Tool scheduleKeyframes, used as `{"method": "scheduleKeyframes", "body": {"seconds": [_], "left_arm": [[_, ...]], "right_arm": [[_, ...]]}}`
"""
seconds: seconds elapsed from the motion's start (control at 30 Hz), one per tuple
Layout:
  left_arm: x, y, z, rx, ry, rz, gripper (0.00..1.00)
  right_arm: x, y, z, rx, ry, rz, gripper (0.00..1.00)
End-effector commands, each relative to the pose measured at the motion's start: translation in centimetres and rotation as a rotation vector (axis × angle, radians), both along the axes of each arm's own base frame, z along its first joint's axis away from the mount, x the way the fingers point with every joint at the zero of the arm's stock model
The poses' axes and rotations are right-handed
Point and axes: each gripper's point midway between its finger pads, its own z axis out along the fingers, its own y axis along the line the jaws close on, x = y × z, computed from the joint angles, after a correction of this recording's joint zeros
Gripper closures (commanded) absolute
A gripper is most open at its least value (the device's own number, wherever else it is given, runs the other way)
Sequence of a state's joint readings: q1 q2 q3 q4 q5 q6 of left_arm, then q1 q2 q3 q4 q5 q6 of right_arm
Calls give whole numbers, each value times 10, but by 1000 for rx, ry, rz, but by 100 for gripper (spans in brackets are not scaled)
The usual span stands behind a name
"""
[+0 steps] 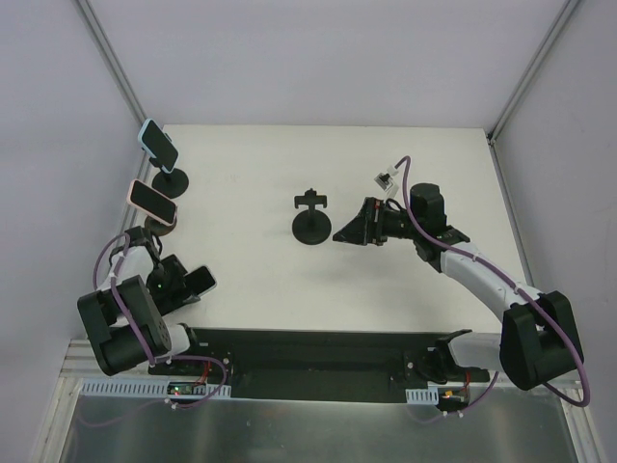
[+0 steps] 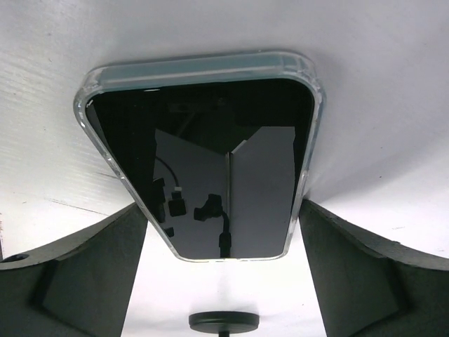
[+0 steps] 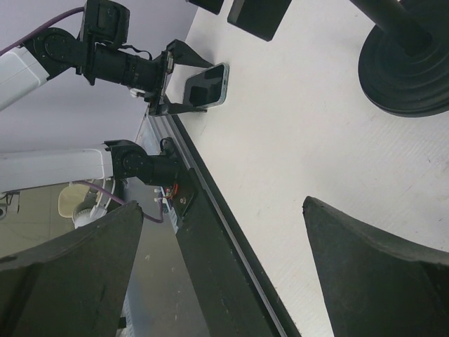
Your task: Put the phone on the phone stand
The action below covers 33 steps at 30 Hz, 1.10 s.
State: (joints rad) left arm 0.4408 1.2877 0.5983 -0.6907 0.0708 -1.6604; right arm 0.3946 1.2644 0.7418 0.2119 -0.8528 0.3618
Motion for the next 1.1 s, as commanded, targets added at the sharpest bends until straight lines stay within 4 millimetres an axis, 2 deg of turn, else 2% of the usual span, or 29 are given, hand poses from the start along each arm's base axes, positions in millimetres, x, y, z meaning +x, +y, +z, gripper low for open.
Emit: {"method": "scheduleKeyframes", "body": {"seconds": [0.0,0.13,0.33,0.47,0.7,0.83,0.9,1.07], "left_arm": [[-2,14,-9,53,44,-11,15],[-4,18,-15,61,88,-29,9],[-1,18,-17,43,113,-58,10],[-6,22,-17,53,155,-95,24],[-15,20,-17,49,194,-168,27],[-31,15,-18,43,219,-210,28],[-41,19,-17,73,254,-246,28],[-56,24,-11,134,273,-271,22]], "right_arm": [[-1,3,15,29,-69,26,0],[-1,3,16,27,-70,27,0],[-3,1,18,18,-71,22,0],[-5,-1,17,11,-70,20,0],[-6,-3,17,7,-75,14,0],[-4,-4,17,5,-78,9,0],[-4,-4,17,5,-80,9,0],[-4,-4,16,4,-80,10,0]]}}
